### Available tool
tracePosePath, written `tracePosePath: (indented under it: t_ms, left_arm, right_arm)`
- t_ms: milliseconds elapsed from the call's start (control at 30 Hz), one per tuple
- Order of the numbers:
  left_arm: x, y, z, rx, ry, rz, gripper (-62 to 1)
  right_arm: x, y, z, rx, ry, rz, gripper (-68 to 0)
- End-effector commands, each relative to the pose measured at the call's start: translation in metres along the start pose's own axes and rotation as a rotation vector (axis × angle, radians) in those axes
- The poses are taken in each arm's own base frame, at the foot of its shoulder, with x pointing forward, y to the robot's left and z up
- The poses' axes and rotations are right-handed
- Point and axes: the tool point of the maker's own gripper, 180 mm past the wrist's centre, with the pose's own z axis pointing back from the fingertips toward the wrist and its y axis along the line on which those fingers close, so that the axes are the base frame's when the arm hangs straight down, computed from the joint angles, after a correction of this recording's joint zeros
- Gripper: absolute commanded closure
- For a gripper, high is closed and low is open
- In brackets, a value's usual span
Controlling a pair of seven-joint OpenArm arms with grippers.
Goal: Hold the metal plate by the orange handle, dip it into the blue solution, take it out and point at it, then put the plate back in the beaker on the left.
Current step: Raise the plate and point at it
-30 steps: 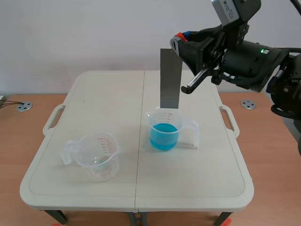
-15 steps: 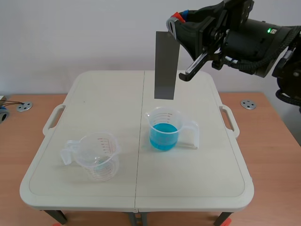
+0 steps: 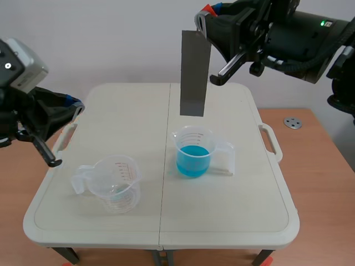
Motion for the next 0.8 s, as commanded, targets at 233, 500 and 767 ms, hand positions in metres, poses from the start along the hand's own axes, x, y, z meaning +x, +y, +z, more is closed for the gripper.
tracePosePath:
  t_ms: [233,500,767]
  left_arm:
    - [0.027,-0.025,-0.040,-0.034,-0.042,-0.045,-1.4]
    - [0.029,-0.048,-0.069,-0.076,-0.037,-0.056,-1.4]
    - [0.021,-0.059,-0.087,-0.102,-0.009,-0.066,-1.4]
  right_arm:
    - [0.014,-0.006,0.002,-0.004,-0.036,0.026,-1.3]
    - [0.014,-0.006,0.001,-0.003,-0.037,0.013,-1.3]
    - [0.015,-0.006,0.002,-0.003,-0.040,0.003,-1.3]
